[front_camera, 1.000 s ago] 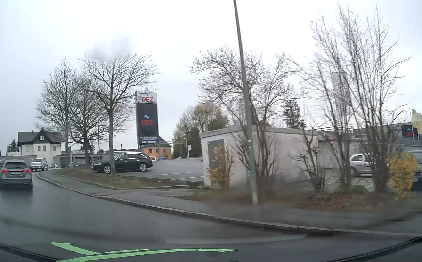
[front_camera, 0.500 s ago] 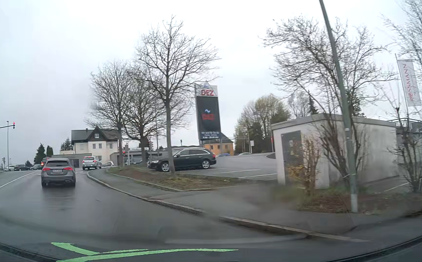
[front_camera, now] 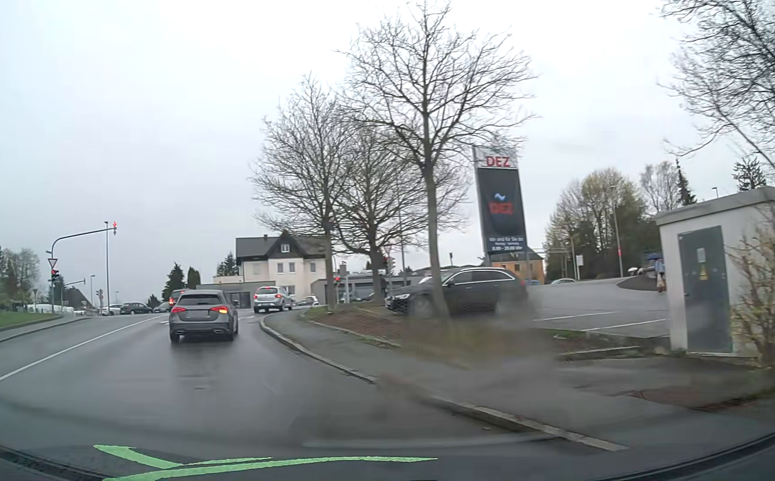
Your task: Follow the waypoints while adhering to traffic rules and regulations
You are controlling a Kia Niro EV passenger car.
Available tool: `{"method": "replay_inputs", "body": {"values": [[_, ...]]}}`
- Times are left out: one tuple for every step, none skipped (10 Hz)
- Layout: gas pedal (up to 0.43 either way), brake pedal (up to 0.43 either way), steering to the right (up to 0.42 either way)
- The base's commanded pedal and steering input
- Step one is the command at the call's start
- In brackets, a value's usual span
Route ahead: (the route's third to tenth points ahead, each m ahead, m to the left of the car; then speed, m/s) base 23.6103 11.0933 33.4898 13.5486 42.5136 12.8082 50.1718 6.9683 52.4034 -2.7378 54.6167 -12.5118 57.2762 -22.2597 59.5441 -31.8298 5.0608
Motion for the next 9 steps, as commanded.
{"method": "replay_inputs", "body": {"values": [[0.331,0.000,-0.323],[0.311,0.000,-0.307],[0.287,0.000,-0.284],[0.260,0.000,-0.258],[0.240,0.000,-0.233],[0.220,0.000,-0.201],[0.197,0.000,-0.176],[0.177,0.000,-0.153],[0.157,0.000,-0.132]]}}
